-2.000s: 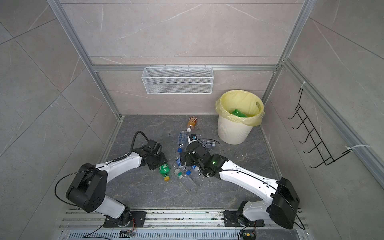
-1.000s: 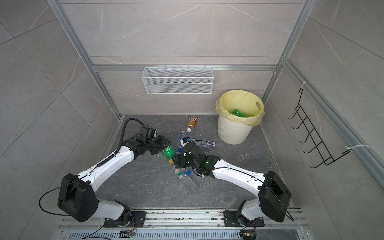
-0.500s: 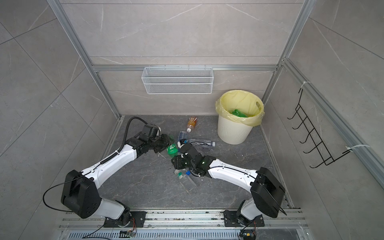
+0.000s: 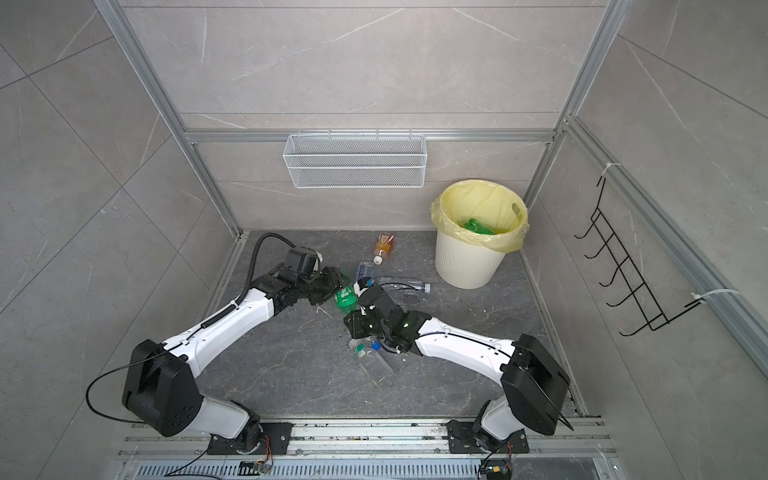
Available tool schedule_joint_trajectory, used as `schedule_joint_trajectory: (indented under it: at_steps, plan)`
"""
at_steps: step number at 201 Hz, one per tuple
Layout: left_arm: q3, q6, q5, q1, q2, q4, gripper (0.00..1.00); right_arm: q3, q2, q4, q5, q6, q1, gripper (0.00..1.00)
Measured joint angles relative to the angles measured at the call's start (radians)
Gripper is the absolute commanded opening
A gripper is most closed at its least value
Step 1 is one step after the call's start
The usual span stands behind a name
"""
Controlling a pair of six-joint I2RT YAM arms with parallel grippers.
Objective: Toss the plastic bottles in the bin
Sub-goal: 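Open the left gripper while the right lifts the green bottle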
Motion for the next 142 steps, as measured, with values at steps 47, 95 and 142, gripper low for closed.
schedule_joint_trajectory:
  at_steps: [47, 95, 142]
  plan:
    - [0.021, 0.002, -0.002, 0.0, -0.001, -0.021, 0.86, 0.001, -0.005, -0.032, 0.039, -0.004, 0.0, 0.18]
    - [0.058, 0.027, -0.027, 0.0, -0.026, -0.069, 1.0, 0.032, -0.057, -0.118, 0.113, -0.054, 0.0, 0.16]
    - [0.09, 0.054, -0.034, -0.005, -0.086, -0.071, 1.0, 0.1, -0.121, -0.217, 0.178, -0.127, -0.038, 0.16]
